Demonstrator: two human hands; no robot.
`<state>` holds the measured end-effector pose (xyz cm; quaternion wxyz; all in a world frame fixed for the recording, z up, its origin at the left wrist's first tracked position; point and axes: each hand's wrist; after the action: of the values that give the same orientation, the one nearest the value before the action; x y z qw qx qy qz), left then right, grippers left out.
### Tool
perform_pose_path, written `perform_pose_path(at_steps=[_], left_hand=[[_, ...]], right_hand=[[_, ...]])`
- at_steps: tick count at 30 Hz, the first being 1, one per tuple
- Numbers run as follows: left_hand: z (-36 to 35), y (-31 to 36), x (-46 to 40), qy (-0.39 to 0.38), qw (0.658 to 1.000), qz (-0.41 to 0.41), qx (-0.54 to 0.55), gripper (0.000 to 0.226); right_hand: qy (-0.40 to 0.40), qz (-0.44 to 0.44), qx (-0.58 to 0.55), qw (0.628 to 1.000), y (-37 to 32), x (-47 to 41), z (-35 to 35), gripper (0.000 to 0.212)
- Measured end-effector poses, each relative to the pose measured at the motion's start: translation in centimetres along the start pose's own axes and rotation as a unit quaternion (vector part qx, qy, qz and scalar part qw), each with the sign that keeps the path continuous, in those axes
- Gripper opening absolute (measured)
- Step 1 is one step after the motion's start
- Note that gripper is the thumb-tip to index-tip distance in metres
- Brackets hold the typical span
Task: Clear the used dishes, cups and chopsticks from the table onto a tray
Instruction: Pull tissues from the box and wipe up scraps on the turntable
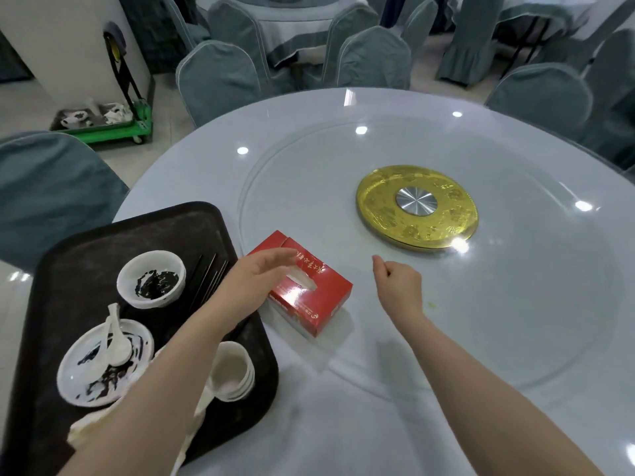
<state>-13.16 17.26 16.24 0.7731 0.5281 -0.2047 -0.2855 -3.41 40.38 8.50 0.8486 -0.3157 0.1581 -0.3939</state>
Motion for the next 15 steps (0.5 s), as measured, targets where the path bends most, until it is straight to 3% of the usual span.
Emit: perform_pose_path(at_steps=[3, 8, 11, 15], left_hand=[[0.0, 1.0, 1.8, 0.024, 0.998, -0.010, 0.061, 0.047], [2.7, 0.4, 6.1, 0.070, 0.988, 0.007, 0.138, 0.038], [5.5, -1.5, 9.2, 0.125, 0.983, 0.032, 0.132, 0.038], [9.1, -5.2, 13.9, 0.204, 0.972, 0.073, 0.095, 0.036]], right_hand=[[-0.027, 0.040, -0.043, 0.998, -4.2, 1.4, 0.3, 0.059], [-0.120, 0.158, -0.009, 0.980, -11.9, 5.2, -1.4, 0.061], [-0.176, 0.210, 0.028, 0.961, -16.1, 8.1, -3.7, 0.061], [-0.267, 0.165, 0.003, 0.950, -20.3, 12.1, -7.8, 0.067]])
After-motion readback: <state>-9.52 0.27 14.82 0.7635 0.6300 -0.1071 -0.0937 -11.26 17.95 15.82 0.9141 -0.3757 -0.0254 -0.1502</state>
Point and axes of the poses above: each hand's wrist, its own x-axis away from the middle knuckle, its own z-axis out of the back of the hand, y = z × x, and after that the axes turned 8 degrees about -z, right-handed
